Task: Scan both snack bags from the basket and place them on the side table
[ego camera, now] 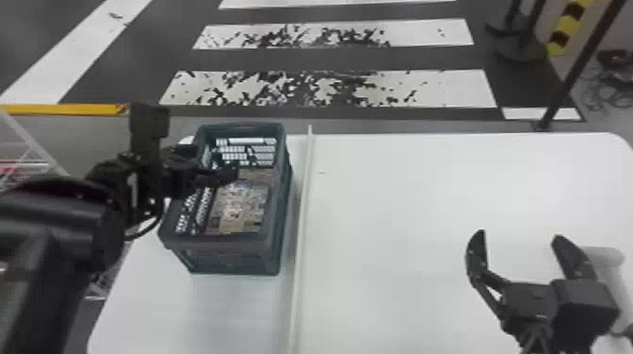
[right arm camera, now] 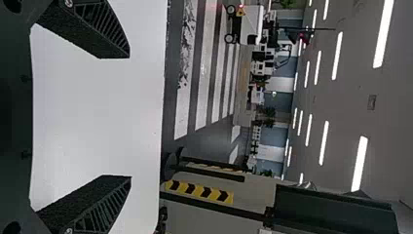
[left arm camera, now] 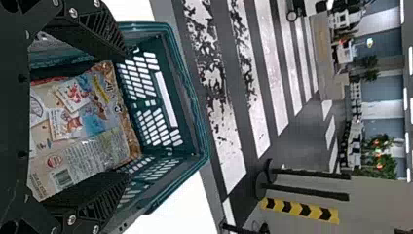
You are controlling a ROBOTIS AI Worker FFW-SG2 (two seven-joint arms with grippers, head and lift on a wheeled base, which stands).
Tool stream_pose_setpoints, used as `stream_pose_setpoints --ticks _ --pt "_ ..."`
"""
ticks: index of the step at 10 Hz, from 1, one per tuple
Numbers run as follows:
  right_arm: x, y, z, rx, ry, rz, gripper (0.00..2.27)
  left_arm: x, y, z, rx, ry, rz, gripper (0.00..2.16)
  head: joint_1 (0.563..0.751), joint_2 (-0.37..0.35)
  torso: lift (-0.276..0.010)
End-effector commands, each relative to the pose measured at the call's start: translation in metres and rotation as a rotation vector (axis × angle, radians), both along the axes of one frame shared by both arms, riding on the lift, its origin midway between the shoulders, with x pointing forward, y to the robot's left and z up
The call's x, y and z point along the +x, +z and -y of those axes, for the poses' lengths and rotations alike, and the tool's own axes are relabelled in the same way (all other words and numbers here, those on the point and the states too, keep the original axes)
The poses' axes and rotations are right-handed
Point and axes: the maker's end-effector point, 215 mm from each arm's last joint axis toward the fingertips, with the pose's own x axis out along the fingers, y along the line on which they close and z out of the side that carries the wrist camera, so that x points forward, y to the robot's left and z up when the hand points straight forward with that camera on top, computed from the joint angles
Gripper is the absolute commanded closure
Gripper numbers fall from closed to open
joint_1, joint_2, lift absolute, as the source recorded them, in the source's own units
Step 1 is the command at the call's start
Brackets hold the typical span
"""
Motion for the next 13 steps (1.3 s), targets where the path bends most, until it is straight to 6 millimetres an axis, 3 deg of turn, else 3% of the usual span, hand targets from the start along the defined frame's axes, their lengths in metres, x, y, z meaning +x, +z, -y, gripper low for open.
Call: stream_pose_setpoints --ticks 1,3,7,13 --pt "0.0 0.0 0.0 0.0 -0.002 -0.002 0.04 0.016 -0.01 0.014 0.041 -0.042 -0.028 0.15 0.695 0.113 -0.075" --pt "-0.001 -0.002 0.003 -0.003 -0.007 -0.005 0.04 0.027 -0.029 0.026 0.094 -0.097 -0.084 0.15 0.695 0.085 -0.075" --pt "-0.001 -0.002 0.01 -0.011 -0.017 -0.008 0.04 0.031 -0.072 0.039 0.15 -0.162 -0.197 0.15 0.695 0.053 -0.075" --pt "-0.004 -0.006 0.017 -0.011 -0.027 -0.018 0.04 0.011 -0.124 0.036 0.205 -0.18 -0.308 0.15 0.695 0.047 -0.075"
